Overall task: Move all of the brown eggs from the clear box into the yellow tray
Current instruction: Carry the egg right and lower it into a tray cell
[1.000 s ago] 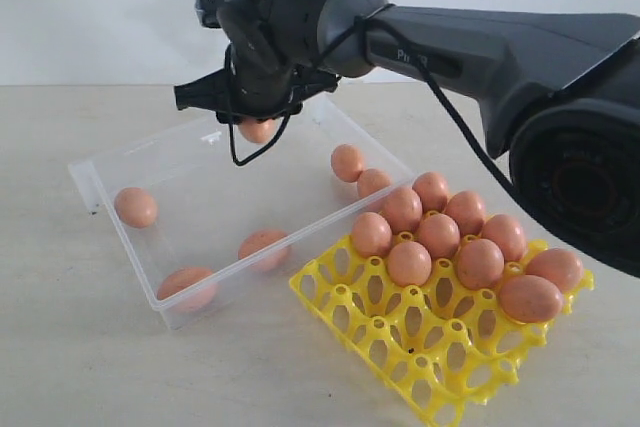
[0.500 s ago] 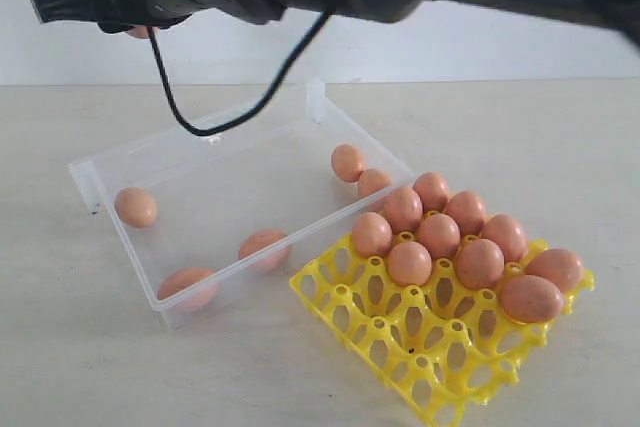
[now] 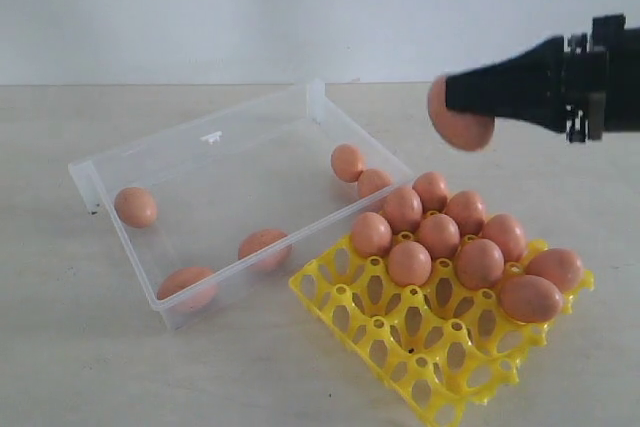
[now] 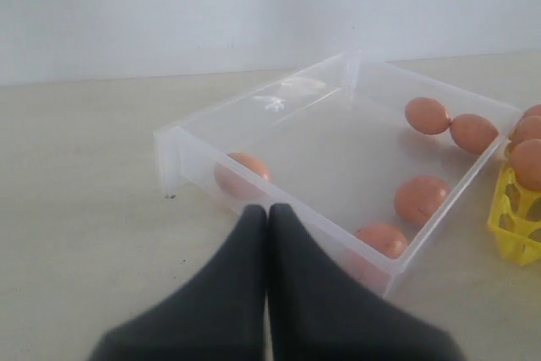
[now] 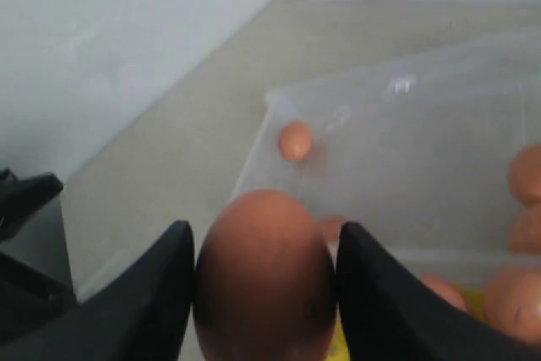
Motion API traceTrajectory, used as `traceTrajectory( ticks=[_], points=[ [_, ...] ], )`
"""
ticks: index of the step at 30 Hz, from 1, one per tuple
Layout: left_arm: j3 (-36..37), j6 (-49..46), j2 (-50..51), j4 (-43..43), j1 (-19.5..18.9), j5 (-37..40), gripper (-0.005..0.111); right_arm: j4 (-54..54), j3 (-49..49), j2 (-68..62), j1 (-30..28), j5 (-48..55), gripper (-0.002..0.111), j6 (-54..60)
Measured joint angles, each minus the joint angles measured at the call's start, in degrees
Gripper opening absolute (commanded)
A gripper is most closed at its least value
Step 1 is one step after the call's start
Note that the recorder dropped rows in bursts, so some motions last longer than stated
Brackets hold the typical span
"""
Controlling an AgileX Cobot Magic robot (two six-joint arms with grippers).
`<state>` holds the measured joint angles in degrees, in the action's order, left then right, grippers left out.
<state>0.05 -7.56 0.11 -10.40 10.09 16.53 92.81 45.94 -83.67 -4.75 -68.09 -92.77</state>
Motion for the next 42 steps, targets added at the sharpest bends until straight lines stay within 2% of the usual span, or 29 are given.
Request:
traceTrajectory(
  ticks=[3,7,10,19,24,28,38,40,42],
  points=[
    [0.0,0.0,0.0,0.0,-3.34,0.0,-0.004,6.33,-4.0,0.13,-0.43,-0.94,0.0,1.27],
    [0.0,0.0,0.0,0.03,-6.23,0.0,-0.004,7.31,-9.61,0.13,-0.43,8.58,0.0,7.78],
    [0.0,0.0,0.0,0.03,-7.17,0.0,-0.004,6.7,-12.18,0.13,0.22,11.08,0.0,12.58],
    [0.0,0.0,0.0,0.03,-7.41,0.0,-0.004,1.33,-12.82,-3.83,9.42,24.13,0.0,23.01],
    [0.0,0.0,0.0,0.14,-7.41,0.0,-0.004,-2.45,-12.82,-7.06,9.82,27.8,0.0,27.23],
    [0.0,0.0,0.0,0.14,-7.41,0.0,-0.004,-6.51,-12.82,-10.47,9.82,27.01,0.0,31.15],
    [0.0,0.0,0.0,0.14,-7.41,0.0,-0.004,-7.55,-12.82,-10.85,9.82,25.68,0.0,32.68],
    [0.0,0.0,0.0,0.14,-7.41,0.0,-0.004,-7.55,-12.82,-10.85,9.82,25.58,0.004,32.68],
    [0.0,0.0,0.0,0.14,-7.41,0.0,-0.004,-7.58,-12.82,-10.85,9.82,25.37,0.013,32.68]
  ],
)
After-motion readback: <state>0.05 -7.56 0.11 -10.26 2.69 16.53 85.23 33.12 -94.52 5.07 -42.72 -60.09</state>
